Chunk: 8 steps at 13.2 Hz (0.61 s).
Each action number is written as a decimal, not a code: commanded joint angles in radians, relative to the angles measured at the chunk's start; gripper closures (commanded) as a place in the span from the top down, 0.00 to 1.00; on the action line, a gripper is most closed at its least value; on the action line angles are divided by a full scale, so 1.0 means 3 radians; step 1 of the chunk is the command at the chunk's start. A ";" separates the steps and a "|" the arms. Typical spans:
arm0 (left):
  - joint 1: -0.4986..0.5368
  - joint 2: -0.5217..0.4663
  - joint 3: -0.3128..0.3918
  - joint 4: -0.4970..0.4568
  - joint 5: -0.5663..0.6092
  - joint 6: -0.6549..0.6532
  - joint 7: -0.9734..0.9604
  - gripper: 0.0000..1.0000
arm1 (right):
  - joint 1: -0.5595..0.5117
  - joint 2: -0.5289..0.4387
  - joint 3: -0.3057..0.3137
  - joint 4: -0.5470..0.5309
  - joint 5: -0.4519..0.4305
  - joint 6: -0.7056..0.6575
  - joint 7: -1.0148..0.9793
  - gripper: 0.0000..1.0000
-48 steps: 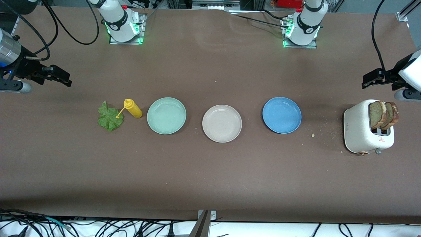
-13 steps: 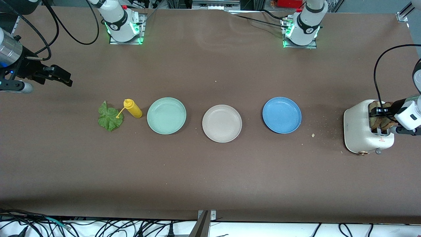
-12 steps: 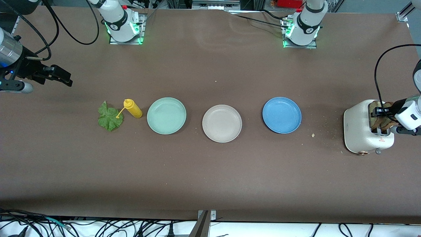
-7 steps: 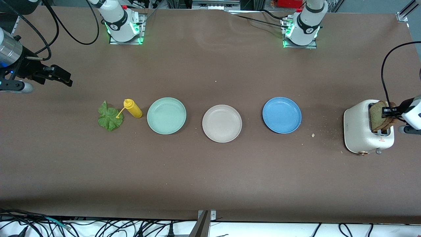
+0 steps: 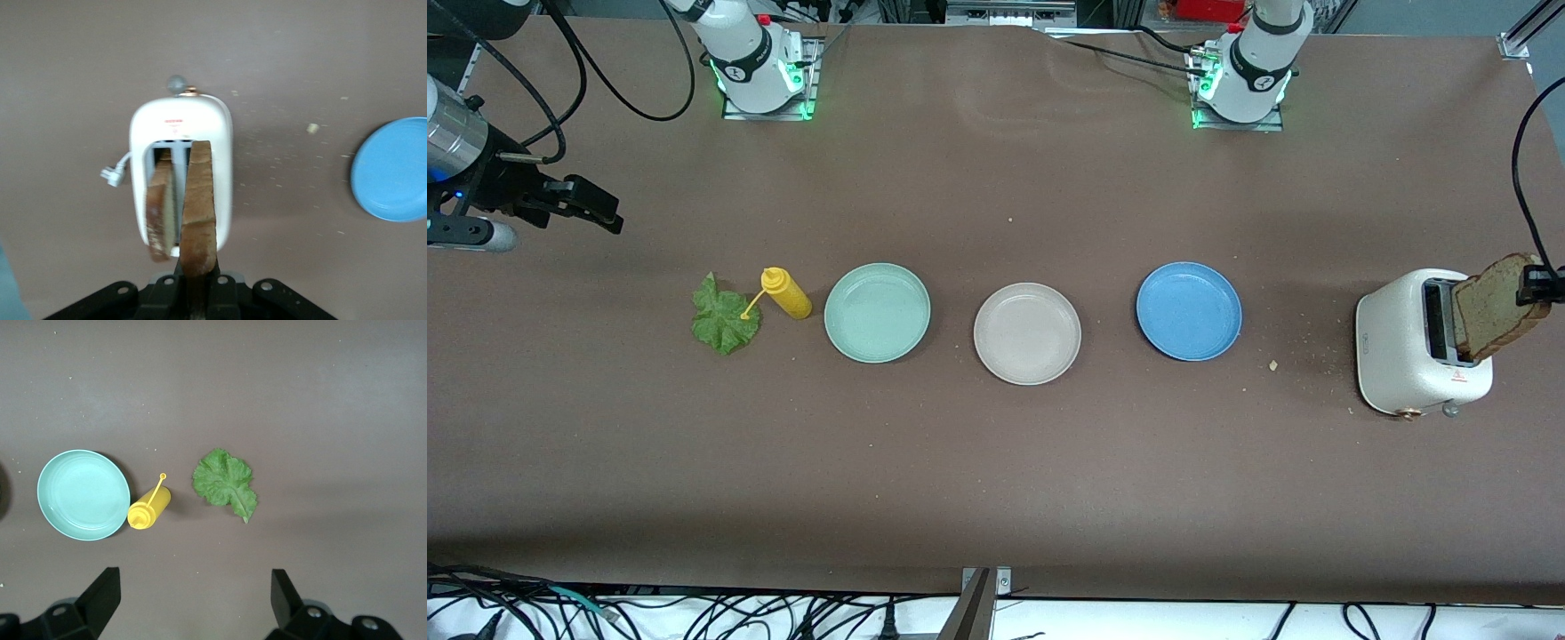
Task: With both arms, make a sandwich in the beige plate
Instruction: 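Grasp the toast slice with the left gripper and lift it out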
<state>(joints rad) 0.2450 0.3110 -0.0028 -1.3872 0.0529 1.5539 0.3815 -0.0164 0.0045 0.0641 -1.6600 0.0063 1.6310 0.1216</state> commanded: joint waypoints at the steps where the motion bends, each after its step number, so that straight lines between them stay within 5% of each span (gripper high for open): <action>1: -0.0055 0.0047 0.0004 0.0140 -0.0567 -0.0260 0.0063 0.00 | -0.0053 0.0011 0.0052 0.0052 -0.0011 -0.0052 0.0014 1.00; 8: -0.0816 0.0348 0.0004 0.0114 -0.1673 -0.0353 -0.0812 0.00 | -0.0053 0.0011 0.0052 0.0057 -0.0011 -0.0052 0.0014 1.00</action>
<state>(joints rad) 0.0470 0.3795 -0.0120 -1.3714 -0.3700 1.4629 0.1686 -0.0166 0.0046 0.0648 -1.6599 0.0063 1.6308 0.1216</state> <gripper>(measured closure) 0.907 0.000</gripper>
